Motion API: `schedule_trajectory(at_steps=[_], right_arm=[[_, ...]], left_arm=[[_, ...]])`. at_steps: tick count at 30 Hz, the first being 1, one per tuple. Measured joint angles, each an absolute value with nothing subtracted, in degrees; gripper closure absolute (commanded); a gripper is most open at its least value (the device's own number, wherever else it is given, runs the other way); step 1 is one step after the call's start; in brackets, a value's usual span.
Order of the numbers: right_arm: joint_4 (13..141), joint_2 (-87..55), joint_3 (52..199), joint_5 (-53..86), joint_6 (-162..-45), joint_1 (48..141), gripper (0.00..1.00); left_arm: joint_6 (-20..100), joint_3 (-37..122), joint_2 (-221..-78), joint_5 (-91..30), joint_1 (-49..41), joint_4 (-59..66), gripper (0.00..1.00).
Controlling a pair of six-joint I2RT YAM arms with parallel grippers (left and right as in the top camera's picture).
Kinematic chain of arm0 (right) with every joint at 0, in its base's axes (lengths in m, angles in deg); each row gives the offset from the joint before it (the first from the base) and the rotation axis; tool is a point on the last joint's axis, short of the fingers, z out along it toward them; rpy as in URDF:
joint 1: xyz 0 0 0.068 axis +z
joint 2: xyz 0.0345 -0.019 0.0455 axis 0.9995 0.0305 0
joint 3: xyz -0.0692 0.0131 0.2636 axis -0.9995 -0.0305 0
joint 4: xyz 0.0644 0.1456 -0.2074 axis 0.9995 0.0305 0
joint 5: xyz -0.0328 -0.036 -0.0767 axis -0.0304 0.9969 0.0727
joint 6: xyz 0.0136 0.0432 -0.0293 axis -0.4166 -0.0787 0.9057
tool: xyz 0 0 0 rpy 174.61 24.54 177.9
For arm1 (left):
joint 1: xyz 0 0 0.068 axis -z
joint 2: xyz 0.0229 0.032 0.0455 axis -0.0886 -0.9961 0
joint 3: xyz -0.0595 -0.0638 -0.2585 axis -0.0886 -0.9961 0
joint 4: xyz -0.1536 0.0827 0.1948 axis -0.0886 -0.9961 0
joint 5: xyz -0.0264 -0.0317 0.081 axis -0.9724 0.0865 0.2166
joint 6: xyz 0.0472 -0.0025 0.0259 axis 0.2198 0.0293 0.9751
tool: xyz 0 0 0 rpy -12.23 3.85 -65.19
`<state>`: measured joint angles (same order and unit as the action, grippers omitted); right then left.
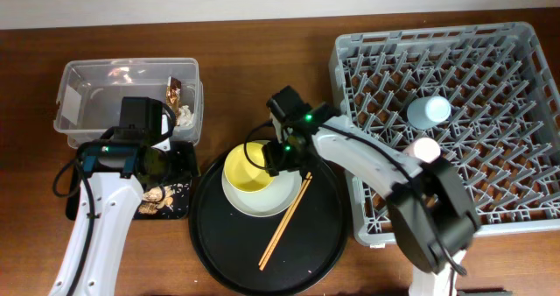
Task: Sort waste into correct bins and load items into the dishwasher rack
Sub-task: 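Grasp the yellow bowl rim with right gripper and lift it, then place the yellow bowl on its side in the dish rack with right gripper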
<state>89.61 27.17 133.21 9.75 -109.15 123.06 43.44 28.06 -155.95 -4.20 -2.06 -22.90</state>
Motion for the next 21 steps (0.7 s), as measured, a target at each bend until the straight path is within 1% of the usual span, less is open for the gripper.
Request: schedule_trajectory(at_steps=[2, 4, 5, 8, 11, 15, 17, 18, 21], right_arm=[[88.2, 29.3, 133.0, 9.8, -110.4, 123.3, 0.71], [87.2, 29.4, 133.0, 9.8, -110.6, 123.3, 0.93], [87.4, 29.4, 133.0, 9.8, -110.9, 123.3, 0.96], [90.9, 29.3, 134.0, 11.0, -111.0, 122.8, 0.96], [98.5, 28.2, 138.2, 16.9, -110.0, 120.9, 0.96], [104.7, 19.9, 149.8, 29.8, -106.0, 116.9, 0.96], [105.3, 16.6, 154.4, 36.2, -104.2, 114.7, 0.96], [103.9, 14.9, 156.5, 41.9, -102.9, 112.7, 0.96], [99.4, 14.8, 156.7, 57.2, -101.6, 108.7, 0.96]], left_arm=[[43.4, 28.1, -156.0, -4.2, -2.1, -22.9, 0.24], [43.4, 28.1, -156.0, -4.2, -2.1, -22.9, 0.24], [43.4, 28.1, -156.0, -4.2, -2.1, -22.9, 0.24], [43.4, 28.1, -156.0, -4.2, -2.1, -22.9, 0.24], [43.4, 28.1, -156.0, -4.2, -2.1, -22.9, 0.23], [43.4, 28.1, -156.0, -4.2, -2.1, -22.9, 0.23], [43.4, 28.1, -156.0, -4.2, -2.1, -22.8, 0.23], [43.4, 28.1, -156.0, -4.2, -2.1, -22.7, 0.23], [43.4, 28.1, -156.0, -4.2, -2.1, -22.1, 0.23]])
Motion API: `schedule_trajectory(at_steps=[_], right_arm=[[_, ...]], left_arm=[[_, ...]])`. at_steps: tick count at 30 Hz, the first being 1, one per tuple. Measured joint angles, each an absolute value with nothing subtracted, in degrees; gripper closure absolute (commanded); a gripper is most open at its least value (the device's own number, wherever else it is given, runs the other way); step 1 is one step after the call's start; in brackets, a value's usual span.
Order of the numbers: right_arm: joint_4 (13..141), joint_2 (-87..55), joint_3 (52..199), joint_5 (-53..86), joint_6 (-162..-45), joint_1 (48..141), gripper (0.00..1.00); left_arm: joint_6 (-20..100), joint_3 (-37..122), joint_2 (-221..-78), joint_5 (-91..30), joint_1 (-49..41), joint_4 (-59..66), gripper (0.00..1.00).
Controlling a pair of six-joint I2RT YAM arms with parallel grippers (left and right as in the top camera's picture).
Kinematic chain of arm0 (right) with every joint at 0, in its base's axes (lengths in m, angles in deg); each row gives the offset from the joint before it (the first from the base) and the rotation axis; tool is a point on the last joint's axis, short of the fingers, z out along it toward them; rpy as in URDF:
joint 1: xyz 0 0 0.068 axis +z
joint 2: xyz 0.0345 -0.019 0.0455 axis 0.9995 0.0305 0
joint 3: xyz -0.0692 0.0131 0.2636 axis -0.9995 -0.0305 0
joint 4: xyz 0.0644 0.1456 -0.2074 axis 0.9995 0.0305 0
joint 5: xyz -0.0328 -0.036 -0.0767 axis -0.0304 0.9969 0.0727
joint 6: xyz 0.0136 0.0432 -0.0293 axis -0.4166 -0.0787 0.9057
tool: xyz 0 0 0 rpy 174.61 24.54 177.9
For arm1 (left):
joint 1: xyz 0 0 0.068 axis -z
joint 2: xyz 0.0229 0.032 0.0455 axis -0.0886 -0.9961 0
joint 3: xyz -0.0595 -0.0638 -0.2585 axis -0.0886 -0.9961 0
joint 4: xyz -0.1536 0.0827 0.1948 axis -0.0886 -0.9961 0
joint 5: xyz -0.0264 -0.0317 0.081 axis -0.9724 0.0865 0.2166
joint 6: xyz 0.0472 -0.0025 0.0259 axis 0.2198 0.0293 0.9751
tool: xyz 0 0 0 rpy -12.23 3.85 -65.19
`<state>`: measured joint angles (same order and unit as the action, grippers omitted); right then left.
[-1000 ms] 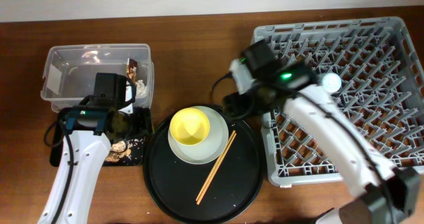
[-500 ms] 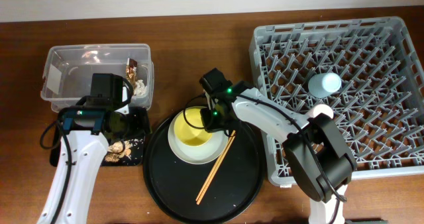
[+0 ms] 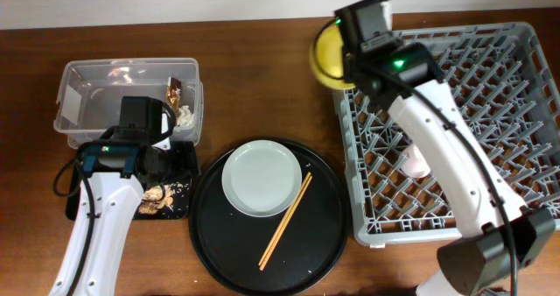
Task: Sort waste into correct bins and load items into the dishwasher rack
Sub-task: 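Place the yellow bowl on its side in the dish rack with right gripper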
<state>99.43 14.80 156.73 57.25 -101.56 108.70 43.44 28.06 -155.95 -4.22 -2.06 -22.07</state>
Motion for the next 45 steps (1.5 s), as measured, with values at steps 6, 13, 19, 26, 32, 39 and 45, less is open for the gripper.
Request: schedule_trajectory(at_steps=[6, 13, 19, 26, 32, 39, 45], right_arm=[[84.5, 20.5, 156.8, 82.2, -95.6, 98.8, 0.96], [82.9, 32.7, 156.8, 89.5, -92.5, 92.7, 0.96], [84.6, 38.0, 156.8, 90.7, -92.6, 93.1, 0.96], [89.9, 38.0, 157.0, 91.5, -93.0, 96.2, 0.96], [93.7, 38.0, 157.3, 91.6, -93.8, 96.2, 0.96], [105.1, 37.8, 157.6, 81.0, -97.5, 98.3, 0.5], [108.6, 32.2, 157.3, 68.9, -99.8, 100.0, 0.01]], left_arm=[[43.3, 28.1, -156.0, -4.2, -2.1, -21.6, 0.23], [43.2, 28.1, -156.0, -4.2, -2.1, -21.3, 0.23], [43.2, 28.1, -156.0, -4.2, -2.1, -20.8, 0.23], [43.2, 28.1, -156.0, -4.2, -2.1, -20.7, 0.23], [43.2, 28.1, -156.0, -4.2, -2.1, -20.7, 0.23], [43.2, 28.1, -156.0, -4.2, -2.1, -20.7, 0.23], [43.2, 28.1, -156.0, -4.2, -2.1, -20.7, 0.23]])
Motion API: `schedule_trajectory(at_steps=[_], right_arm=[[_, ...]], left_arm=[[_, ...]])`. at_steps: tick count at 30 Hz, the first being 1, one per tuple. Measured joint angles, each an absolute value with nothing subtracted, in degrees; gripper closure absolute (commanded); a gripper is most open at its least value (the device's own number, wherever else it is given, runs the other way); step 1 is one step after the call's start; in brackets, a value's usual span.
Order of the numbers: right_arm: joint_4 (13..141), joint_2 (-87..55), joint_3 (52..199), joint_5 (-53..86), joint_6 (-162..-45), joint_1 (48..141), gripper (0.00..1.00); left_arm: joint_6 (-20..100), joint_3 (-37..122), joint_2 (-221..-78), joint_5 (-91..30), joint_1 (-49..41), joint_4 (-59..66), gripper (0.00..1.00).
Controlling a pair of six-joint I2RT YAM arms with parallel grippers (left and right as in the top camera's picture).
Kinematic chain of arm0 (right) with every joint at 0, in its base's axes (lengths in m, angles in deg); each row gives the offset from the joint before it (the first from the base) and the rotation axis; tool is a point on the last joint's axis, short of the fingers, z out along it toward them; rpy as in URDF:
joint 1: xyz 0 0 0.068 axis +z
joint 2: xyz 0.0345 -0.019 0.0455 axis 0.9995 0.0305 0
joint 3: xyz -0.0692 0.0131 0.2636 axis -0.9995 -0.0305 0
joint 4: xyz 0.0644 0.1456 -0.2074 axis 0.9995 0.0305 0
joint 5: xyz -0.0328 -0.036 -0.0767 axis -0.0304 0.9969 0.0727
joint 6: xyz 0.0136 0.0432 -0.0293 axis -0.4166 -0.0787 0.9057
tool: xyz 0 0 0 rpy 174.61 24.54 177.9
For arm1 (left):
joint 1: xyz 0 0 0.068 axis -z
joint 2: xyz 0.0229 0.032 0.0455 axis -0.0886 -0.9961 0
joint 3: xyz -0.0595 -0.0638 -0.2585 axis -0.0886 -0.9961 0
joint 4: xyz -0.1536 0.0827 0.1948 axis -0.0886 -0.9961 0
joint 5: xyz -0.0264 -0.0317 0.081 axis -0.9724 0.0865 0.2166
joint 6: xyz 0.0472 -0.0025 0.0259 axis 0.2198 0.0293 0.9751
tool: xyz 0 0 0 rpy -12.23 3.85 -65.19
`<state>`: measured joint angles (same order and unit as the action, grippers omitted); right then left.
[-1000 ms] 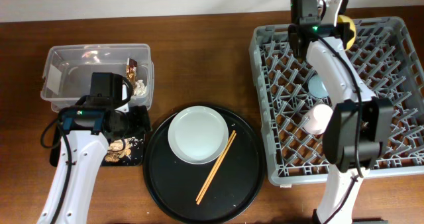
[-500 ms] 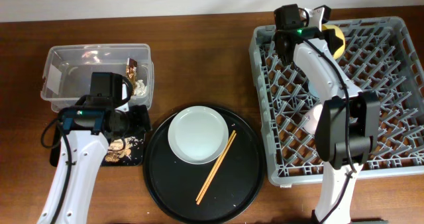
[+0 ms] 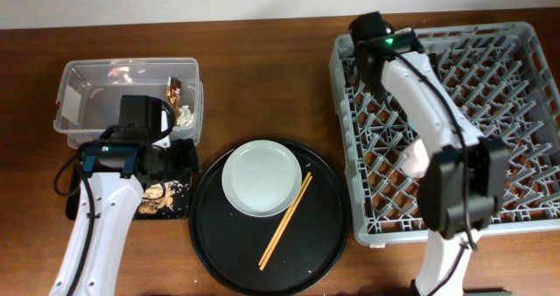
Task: Sort waste into correct bins and load items into the dishwasher rack
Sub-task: 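Place the yellow bowl on its side in the dish rack with right gripper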
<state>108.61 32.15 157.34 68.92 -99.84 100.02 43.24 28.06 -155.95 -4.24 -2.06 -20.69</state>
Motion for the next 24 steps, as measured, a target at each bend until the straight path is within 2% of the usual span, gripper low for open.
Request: schedule_trajectory(at_steps=[3, 6, 9, 13, 15, 19, 24], right_arm=[[110.3, 23.9, 157.3, 62.5, -100.1, 100.0, 0.01], [115.4, 11.5, 157.3, 47.9, -99.2, 100.0, 0.01], [124.7, 5.8, 157.4, 29.6, -97.6, 100.0, 0.0], [127.9, 6.4, 152.4, 15.5, -99.7, 102.2, 0.0], [126.1, 6.5, 146.7, 13.2, -102.8, 107.0, 0.0], [114.5, 7.2, 132.4, 11.6, -112.1, 120.0, 0.01], [98.0, 7.8, 116.0, 14.9, -125.7, 132.1, 0.11]], left_arm=[[43.2, 28.1, -156.0, -4.2, -2.1, -20.7, 0.16], [43.0, 28.1, -156.0, -4.2, -2.1, -20.6, 0.06], [42.9, 28.1, -156.0, -4.2, -2.1, -20.8, 0.06], [42.9, 28.1, -156.0, -4.2, -2.1, -21.0, 0.05], [42.9, 28.1, -156.0, -4.2, -2.1, -21.2, 0.06], [42.9, 28.1, -156.0, -4.3, -2.1, -22.1, 0.06], [42.9, 28.1, -156.0, -4.2, -2.1, -22.2, 0.06]])
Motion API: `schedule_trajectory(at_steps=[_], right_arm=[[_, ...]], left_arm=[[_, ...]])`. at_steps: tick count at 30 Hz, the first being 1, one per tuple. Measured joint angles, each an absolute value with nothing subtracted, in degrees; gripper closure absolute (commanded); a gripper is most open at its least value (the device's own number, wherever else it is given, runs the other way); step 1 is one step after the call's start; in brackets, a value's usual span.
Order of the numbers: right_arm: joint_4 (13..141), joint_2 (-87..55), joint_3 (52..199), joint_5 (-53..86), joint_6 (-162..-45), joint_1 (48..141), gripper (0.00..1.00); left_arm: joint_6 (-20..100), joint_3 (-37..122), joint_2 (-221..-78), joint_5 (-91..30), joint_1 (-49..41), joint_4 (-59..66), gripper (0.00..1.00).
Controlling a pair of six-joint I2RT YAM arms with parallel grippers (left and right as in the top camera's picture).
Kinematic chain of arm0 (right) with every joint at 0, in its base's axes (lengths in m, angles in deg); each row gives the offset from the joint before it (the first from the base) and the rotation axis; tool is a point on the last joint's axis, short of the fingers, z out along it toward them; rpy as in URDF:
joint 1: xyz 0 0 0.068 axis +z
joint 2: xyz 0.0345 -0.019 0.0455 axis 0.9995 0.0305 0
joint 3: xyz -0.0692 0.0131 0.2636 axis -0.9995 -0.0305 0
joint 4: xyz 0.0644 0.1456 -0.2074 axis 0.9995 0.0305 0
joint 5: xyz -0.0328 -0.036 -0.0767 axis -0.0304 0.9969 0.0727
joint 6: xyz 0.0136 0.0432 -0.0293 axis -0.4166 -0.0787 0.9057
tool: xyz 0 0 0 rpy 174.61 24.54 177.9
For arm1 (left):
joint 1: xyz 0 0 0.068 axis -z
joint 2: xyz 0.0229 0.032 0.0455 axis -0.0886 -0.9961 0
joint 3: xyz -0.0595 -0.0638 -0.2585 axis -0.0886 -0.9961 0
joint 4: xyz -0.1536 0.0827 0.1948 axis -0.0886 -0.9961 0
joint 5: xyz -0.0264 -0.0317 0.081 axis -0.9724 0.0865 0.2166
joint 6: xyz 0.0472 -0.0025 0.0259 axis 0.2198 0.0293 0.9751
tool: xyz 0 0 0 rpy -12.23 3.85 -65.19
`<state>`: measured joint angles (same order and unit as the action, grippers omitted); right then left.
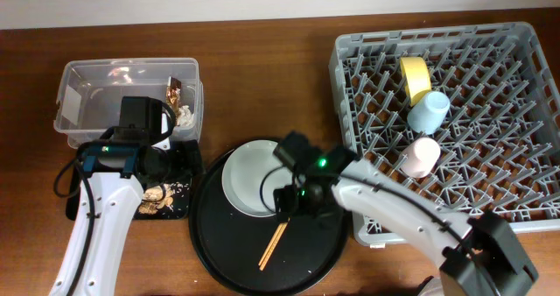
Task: Sort waste into correct bins and load items into the dishwasher rack
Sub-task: 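Place the yellow bowl on its side in the dish rack with right gripper, then grasp the wooden chopsticks on the black tray with right gripper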
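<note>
A white plate point(249, 180) lies on the round black tray point(227, 261), with wooden chopsticks point(273, 242) to its right. My right gripper point(287, 200) hovers at the plate's right edge, over the chopsticks' upper end; its jaws are too dark to read. In the grey dishwasher rack point(350, 59), a yellow bowl point(415, 77) stands on edge beside a blue cup point(429, 112) and a pink cup point(422, 156). My left gripper point(173, 160) sits over the black bin point(175, 204) of food scraps; its state is unclear.
A clear plastic bin point(87, 90) holding wrappers stands at the far left, behind the black bin. The rack fills the right side of the brown table point(262, 77). The tray lies between the bins and the rack.
My right arm has left the rack's far left corner and now sits low over the tray by the plate. The yellow bowl shows standing in the rack. The left gripper has drawn back slightly.
My right gripper was at the yellow bowl resting on the white plate. Then it held the bowl high by the rack's far left corner, then reached into the rack there. The bowl now stands in the rack and the gripper is back at the tray.
</note>
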<state>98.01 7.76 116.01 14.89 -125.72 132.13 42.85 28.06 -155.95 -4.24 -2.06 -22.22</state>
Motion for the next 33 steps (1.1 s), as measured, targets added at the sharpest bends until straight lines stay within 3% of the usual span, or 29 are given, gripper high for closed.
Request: schedule_trajectory(at_steps=[6, 33], right_arm=[[91.3, 12.3, 111.8, 19.2, -132.8, 138.1, 0.12], [94.9, 14.2, 111.0, 23.5, -145.3, 138.3, 0.11]], left_arm=[[42.8, 28.1, -156.0, -4.2, -2.1, -22.3, 0.05], [42.9, 28.1, -156.0, -4.2, -2.1, -22.6, 0.05]])
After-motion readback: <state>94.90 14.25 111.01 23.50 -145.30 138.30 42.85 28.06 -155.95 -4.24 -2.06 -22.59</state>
